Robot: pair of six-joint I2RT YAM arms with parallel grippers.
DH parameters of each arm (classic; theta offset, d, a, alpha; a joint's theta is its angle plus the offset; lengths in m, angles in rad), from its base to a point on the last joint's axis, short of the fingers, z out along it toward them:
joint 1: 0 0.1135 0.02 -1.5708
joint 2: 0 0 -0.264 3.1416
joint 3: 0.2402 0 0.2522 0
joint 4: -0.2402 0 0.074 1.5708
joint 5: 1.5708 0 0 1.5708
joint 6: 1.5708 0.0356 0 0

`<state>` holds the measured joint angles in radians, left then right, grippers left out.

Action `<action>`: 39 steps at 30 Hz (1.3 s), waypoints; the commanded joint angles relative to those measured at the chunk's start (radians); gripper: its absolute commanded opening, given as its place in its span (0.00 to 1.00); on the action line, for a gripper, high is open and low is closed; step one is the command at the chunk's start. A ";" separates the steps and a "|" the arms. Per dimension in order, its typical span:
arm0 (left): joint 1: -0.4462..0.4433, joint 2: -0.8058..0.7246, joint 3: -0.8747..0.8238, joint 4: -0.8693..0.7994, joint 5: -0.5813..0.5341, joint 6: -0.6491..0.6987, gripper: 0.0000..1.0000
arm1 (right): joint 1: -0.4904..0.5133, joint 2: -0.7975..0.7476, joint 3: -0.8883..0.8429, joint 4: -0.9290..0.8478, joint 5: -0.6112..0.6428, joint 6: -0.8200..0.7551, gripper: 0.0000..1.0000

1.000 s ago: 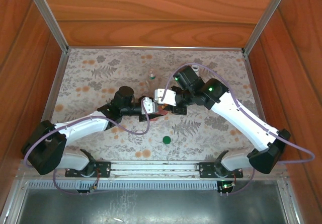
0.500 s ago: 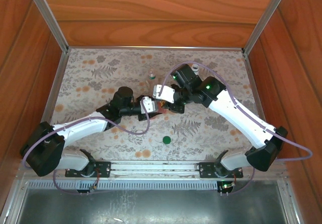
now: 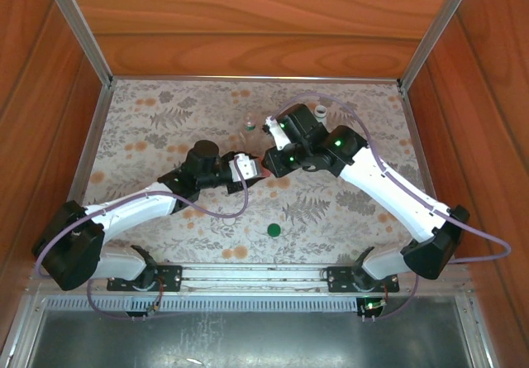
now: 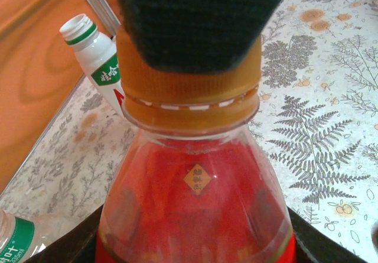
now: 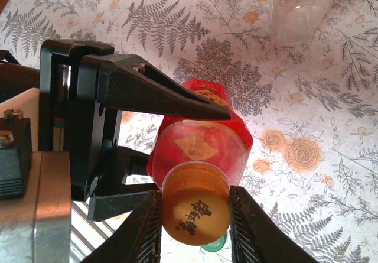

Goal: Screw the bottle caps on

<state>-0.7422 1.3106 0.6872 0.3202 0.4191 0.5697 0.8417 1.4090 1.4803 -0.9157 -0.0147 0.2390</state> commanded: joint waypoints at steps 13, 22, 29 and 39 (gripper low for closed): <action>-0.007 -0.094 -0.060 0.026 0.195 0.046 0.53 | -0.003 -0.169 -0.035 -0.081 -0.134 -1.036 0.54; -0.007 -0.085 -0.060 0.026 0.213 0.049 0.53 | 0.034 -0.090 -0.006 -0.095 -0.158 -1.162 0.46; -0.006 -0.067 -0.060 0.026 0.205 0.050 0.53 | 0.039 -0.058 0.000 -0.091 -0.190 -1.166 0.39; -0.004 -0.051 -0.056 0.026 0.205 0.050 0.53 | 0.042 -0.048 -0.008 -0.071 -0.198 -1.164 0.43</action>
<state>-0.7444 1.2472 0.6323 0.3363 0.6067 0.6064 0.8715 1.3582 1.4544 -0.9924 -0.1711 -0.8932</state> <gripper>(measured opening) 0.531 0.423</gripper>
